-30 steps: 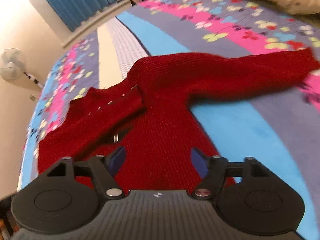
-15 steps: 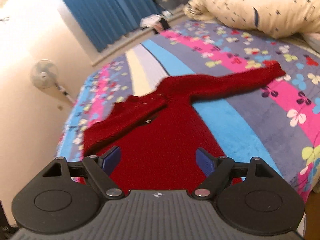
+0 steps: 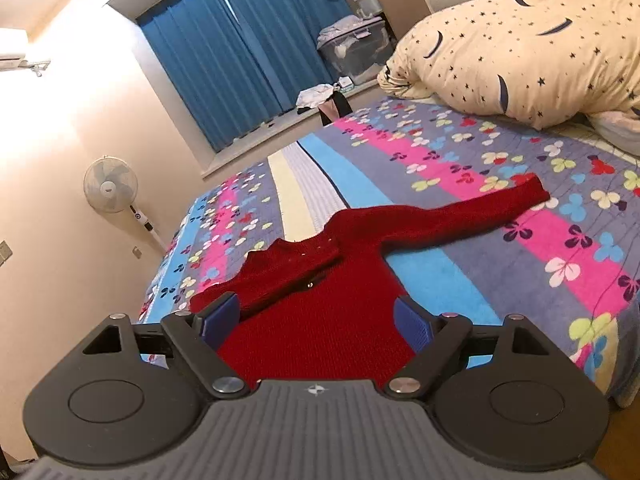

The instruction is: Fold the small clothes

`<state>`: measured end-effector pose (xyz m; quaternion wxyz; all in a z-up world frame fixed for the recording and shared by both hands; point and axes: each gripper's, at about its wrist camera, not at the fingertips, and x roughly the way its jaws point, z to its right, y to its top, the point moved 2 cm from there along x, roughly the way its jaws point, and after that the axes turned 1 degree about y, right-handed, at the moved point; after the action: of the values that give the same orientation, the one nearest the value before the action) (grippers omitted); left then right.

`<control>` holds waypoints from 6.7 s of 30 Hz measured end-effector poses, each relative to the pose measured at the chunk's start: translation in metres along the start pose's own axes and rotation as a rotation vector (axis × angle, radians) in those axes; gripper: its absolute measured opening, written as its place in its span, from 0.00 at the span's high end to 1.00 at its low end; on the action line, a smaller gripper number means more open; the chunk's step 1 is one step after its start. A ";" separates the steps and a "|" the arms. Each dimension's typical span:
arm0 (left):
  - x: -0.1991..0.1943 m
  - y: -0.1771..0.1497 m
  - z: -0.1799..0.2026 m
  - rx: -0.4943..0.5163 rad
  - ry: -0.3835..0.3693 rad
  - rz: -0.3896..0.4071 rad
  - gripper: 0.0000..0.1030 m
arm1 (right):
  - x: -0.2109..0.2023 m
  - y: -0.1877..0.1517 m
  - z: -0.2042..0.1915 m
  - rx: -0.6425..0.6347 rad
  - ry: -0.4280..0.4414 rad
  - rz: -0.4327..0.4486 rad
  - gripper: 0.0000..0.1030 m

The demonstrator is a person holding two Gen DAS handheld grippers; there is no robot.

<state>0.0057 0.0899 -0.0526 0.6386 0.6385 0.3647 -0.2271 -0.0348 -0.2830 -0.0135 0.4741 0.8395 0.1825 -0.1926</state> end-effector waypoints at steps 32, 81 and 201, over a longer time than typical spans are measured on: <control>0.169 0.098 0.049 0.007 0.129 -0.192 0.00 | 0.275 0.076 0.239 0.574 -0.212 0.129 0.16; 0.249 0.083 -0.144 -0.309 0.314 -0.234 0.00 | 0.507 -0.118 -0.184 -0.725 0.138 -0.245 0.87; 0.211 -0.007 -0.025 0.155 0.008 -0.312 0.00 | 0.182 -0.088 0.083 -0.180 -0.236 -0.500 0.15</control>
<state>0.1288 0.1513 -0.2151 0.5428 0.6223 0.4435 -0.3483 0.0656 -0.2897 -0.2075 0.5027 0.6947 0.3438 -0.3829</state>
